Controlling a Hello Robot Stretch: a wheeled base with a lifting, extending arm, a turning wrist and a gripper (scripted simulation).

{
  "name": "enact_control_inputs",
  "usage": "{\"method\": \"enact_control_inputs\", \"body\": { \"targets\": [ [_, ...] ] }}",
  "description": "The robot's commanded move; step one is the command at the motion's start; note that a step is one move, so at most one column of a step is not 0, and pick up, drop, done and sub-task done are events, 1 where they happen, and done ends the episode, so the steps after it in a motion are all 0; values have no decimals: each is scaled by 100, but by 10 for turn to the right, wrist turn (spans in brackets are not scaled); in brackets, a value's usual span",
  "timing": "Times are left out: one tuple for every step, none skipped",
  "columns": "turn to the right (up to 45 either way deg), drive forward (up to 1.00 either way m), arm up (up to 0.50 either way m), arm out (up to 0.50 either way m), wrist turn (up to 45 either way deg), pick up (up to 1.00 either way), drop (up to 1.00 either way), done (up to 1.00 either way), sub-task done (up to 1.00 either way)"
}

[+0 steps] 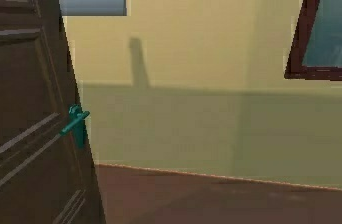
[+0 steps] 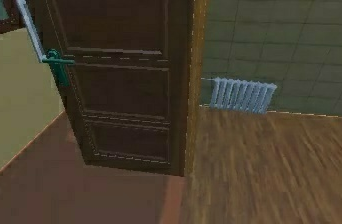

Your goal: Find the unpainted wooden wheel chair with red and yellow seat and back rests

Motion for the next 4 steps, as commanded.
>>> {"method": "enact_control_inputs", "body": {
  "targets": [
    [0,100,0,0,0,0,0,0,0],
    [60,0,0,0,0,0,0,0,0],
    [0,20,0,0,0,0,0,0,0],
    [-450,0,0,0,0,0,0,0,0]
  ]
}}
